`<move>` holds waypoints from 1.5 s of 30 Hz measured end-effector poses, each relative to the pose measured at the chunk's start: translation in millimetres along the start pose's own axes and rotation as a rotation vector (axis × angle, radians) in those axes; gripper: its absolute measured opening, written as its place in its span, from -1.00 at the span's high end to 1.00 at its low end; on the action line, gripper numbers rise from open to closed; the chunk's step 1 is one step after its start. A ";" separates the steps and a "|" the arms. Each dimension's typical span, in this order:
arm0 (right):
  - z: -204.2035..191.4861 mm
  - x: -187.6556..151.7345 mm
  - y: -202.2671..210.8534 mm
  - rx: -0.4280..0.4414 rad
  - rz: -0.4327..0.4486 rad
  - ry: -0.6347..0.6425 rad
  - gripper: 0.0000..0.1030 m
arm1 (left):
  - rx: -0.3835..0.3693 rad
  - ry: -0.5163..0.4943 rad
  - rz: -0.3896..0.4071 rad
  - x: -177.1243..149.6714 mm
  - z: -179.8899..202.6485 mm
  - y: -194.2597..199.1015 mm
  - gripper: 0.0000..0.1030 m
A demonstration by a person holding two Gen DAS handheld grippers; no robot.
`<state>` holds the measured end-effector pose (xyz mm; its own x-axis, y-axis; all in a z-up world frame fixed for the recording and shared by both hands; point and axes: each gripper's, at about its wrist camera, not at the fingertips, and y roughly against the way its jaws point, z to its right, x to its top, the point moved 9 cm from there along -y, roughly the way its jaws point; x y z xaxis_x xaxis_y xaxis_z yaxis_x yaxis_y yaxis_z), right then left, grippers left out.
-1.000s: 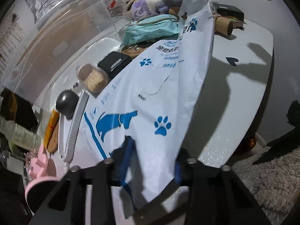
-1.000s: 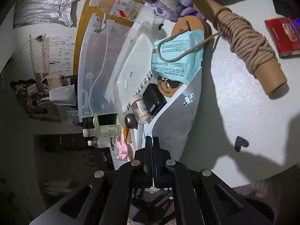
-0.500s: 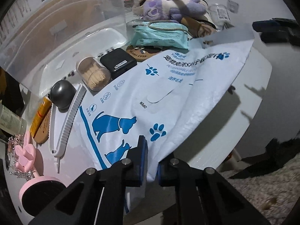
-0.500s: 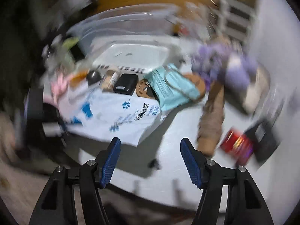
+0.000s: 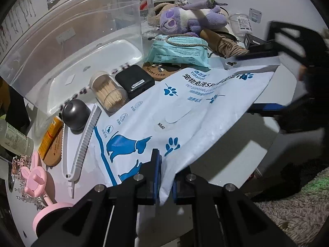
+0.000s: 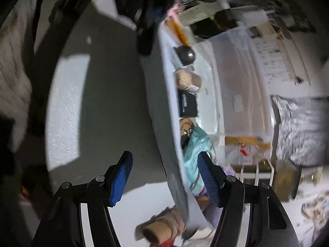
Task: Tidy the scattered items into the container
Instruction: 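Grasp one edge of the white bag with the left gripper while the right gripper grasps the opposite edge, then lift the white bag with both grippers and carry it over the clear container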
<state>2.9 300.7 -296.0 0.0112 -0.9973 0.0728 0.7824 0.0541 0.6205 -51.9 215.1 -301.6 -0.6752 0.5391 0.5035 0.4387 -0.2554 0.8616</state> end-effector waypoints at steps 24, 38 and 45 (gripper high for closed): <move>18.6 11.1 -29.2 0.227 -0.061 -0.305 0.77 | 0.384 -0.711 0.138 -35.9 17.1 -23.4 0.26; 16.2 10.6 -27.4 0.201 -0.057 -0.277 0.78 | 0.467 -0.894 0.139 -37.6 7.5 -31.3 0.84; 32.9 10.7 -16.8 0.184 -0.088 -0.317 0.79 | 0.549 -0.877 0.164 -16.4 1.7 -13.3 0.86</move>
<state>-30.6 290.9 -280.0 -0.2667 -0.9352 0.2330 0.6466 0.0056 0.7628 -45.7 211.0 -321.4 -0.0127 0.9798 0.1996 0.8434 -0.0968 0.5285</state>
